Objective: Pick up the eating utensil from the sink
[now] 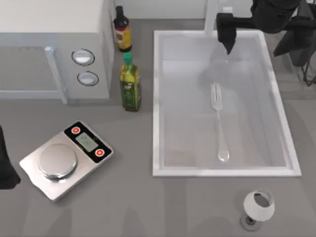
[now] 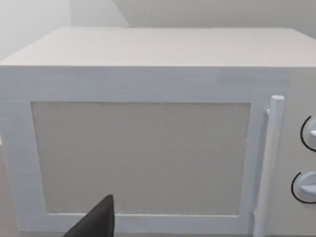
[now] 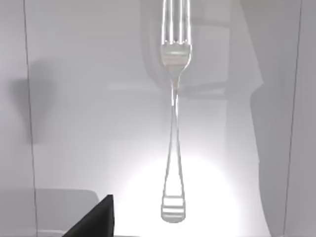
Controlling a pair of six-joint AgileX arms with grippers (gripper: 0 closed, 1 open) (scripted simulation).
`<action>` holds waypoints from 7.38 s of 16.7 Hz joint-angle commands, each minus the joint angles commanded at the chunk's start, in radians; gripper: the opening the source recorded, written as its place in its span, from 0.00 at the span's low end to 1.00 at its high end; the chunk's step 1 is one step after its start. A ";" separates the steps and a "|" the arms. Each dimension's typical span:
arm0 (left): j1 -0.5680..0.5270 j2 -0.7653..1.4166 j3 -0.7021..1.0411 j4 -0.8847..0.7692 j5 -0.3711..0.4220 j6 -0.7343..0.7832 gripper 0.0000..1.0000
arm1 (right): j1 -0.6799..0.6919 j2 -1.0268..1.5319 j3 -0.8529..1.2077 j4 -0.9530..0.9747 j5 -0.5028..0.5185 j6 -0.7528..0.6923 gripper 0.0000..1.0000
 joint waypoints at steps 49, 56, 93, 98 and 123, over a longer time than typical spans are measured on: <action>0.000 0.000 0.000 0.000 0.000 0.000 1.00 | 0.054 0.511 0.010 0.268 0.004 0.060 0.00; 0.000 0.000 0.000 0.000 0.000 0.000 1.00 | 0.050 0.471 0.032 0.242 0.019 0.050 0.00; 0.000 0.000 0.000 0.000 0.000 0.000 1.00 | -0.147 -0.313 -0.401 -0.155 -0.004 -0.151 0.00; 0.000 0.000 0.000 0.000 0.000 0.000 1.00 | -0.158 -0.360 -0.450 -0.143 -0.006 -0.162 0.00; 0.000 0.000 0.000 0.000 0.000 0.000 1.00 | -0.155 -0.304 -0.814 0.277 -0.005 -0.158 0.53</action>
